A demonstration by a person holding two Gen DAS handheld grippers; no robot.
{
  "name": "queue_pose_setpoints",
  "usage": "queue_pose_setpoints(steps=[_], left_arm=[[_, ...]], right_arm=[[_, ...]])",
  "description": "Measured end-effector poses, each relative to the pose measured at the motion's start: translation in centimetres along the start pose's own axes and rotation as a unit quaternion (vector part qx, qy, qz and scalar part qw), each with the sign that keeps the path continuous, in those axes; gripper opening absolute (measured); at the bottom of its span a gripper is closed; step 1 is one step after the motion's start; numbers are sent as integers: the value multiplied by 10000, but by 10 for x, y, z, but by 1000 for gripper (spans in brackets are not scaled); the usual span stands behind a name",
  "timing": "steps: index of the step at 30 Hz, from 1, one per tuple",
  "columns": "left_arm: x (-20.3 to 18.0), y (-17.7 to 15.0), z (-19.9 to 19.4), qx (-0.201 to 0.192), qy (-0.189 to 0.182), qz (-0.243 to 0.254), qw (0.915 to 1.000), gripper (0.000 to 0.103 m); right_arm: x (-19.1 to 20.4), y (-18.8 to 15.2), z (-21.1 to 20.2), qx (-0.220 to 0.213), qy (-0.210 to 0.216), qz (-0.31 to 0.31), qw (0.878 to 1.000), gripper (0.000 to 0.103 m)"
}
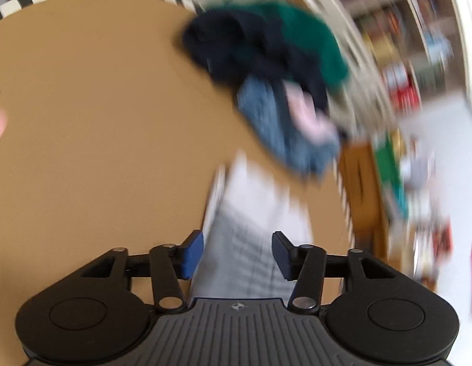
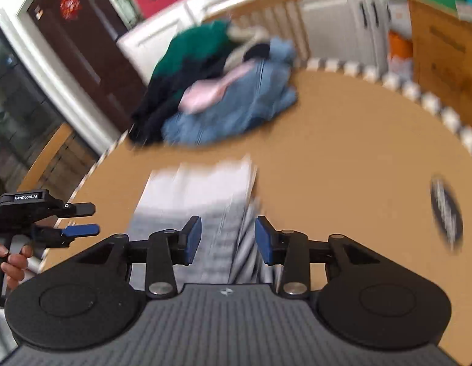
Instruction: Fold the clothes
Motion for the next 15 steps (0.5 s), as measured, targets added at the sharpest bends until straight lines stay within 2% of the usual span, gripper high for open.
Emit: queue_pose_setpoints(steps=[3,5,7,9,10,11,13,15], left_arm=[[4,-63,-25,527,-45,17,9986,55],[6,-98,-31,717,-74,72,9974,55],[12,-123,-31,717,6,215,9972,54],[8,-136,-32,427,-44,557,9975,49],[4,-137,-31,325,-11,731,9968,42],[2,-138,-29,247,64,893,9957,38],[-2,-138,-31,158,310,1140,9929,17],[-4,-139,-37,29,583,1352,9891,6]], right_arm=[[8,-48,-30,388,126,83,9991,41],[14,-76,-40,553,215,87,9982,41],[21,-97,-42,700,277,39,9972,41],[28,-109,-38,672,348,-113,9971,41],[29,-112,-33,669,312,-168,9971,35],[30,-112,-32,685,246,-174,9972,17],[31,-113,-30,715,115,-188,9972,8],[28,-110,-35,715,-8,-247,9971,7]])
Point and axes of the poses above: each gripper's, at about its wrist camera, not at the fingertips, and z roughly the way its jaws point, x to its left, y to its top, the point moved 3 cm from there along z, roughly the way its jaws point, and after that the axes turned 10 degrees about -x, right-handed, at the moved point
